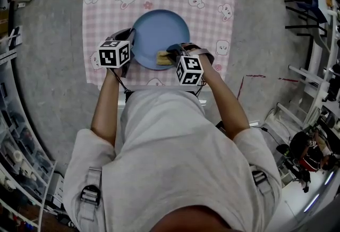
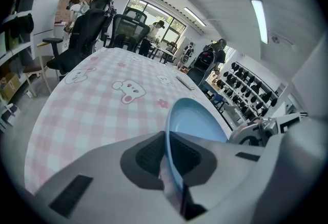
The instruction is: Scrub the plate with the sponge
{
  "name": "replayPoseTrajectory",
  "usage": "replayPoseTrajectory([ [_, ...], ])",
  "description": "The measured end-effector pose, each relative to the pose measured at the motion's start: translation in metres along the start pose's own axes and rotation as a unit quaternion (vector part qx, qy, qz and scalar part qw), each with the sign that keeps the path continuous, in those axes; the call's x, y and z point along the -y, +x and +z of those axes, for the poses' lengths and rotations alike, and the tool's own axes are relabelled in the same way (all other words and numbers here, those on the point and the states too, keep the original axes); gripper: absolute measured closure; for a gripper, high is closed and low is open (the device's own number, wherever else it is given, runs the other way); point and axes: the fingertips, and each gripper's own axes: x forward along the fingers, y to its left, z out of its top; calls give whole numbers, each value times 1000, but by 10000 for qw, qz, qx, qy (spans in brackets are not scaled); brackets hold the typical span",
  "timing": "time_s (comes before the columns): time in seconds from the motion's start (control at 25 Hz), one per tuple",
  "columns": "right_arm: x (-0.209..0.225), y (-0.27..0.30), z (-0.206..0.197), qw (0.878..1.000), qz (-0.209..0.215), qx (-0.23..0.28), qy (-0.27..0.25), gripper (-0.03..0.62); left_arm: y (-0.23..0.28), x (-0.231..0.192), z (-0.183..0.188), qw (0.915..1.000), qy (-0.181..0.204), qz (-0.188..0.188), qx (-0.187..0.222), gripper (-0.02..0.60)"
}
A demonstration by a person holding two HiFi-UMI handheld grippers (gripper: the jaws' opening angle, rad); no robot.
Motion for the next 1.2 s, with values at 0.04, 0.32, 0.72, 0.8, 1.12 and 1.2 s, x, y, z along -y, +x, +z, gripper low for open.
replayPoseTrajectory([
  [0.04, 3, -1, -3, 10000, -16, -27, 30, 549, 0, 0, -1, 10000, -13, -4, -1, 549],
  [0.32, 32, -10, -26, 9975, -368, -145, 592, 548, 0, 0, -1, 10000, -53, 0, 40, 549],
  [0.72, 74, -10, -38, 9927, -883, -330, 758, 548, 0, 0, -3, 10000, -42, 10, 52, 549],
  [0.8, 85, -8, -37, 9905, -1007, -336, 877, 546, 0, -2, -4, 10000, -68, 5, 45, 549],
  [1.12, 126, -6, -29, 9817, -1398, -340, 1248, 548, 0, -1, -3, 9998, -174, 24, 33, 549],
  [1.2, 134, -2, -23, 9798, -1521, -363, 1249, 547, 0, -4, -4, 9999, -169, 23, 24, 549],
])
